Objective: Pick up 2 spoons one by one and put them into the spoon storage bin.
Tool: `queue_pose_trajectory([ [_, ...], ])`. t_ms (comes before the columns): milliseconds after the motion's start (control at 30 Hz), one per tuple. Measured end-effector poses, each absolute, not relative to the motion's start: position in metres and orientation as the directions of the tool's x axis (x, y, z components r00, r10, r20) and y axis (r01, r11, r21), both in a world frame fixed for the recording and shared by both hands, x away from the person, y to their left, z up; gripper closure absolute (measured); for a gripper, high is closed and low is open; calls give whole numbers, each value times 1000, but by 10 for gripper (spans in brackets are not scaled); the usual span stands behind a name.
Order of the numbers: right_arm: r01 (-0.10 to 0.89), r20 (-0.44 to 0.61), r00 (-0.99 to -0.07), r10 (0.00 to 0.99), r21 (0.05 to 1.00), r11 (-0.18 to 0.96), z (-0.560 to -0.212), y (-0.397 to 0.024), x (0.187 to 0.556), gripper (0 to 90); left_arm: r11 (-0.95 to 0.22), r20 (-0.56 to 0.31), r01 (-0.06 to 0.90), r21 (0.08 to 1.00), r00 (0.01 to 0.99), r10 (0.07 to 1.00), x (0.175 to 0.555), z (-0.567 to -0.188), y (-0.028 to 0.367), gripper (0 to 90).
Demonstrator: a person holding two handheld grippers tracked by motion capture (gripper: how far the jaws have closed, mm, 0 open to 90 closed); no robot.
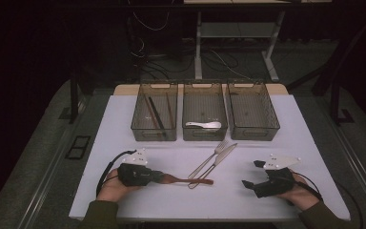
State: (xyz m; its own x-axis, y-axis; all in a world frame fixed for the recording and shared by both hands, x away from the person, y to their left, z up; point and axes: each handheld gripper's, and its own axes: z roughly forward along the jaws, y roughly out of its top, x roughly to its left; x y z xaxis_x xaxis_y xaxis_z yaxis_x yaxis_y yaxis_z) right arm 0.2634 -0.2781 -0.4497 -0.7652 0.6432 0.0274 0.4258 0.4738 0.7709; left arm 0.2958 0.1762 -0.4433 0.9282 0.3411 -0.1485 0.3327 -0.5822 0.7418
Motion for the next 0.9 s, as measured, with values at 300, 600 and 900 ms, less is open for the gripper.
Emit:
queue_pose_trajectory([
  [300, 425, 26, -766, 643, 771, 475, -450, -278, 263, 139, -529, -148, 333, 781, 921, 360, 295, -437, 178, 818],
  [600, 425, 25, -766, 643, 770, 476, -450, -278, 263, 139, -460, -125, 346, 818, 887, 445, 295, -427, 180, 820],
  [900, 425, 25, -767, 642, 769, 478, -450, -278, 263, 139, -378, -114, 364, 851, 831, 544, 297, -412, 175, 820],
])
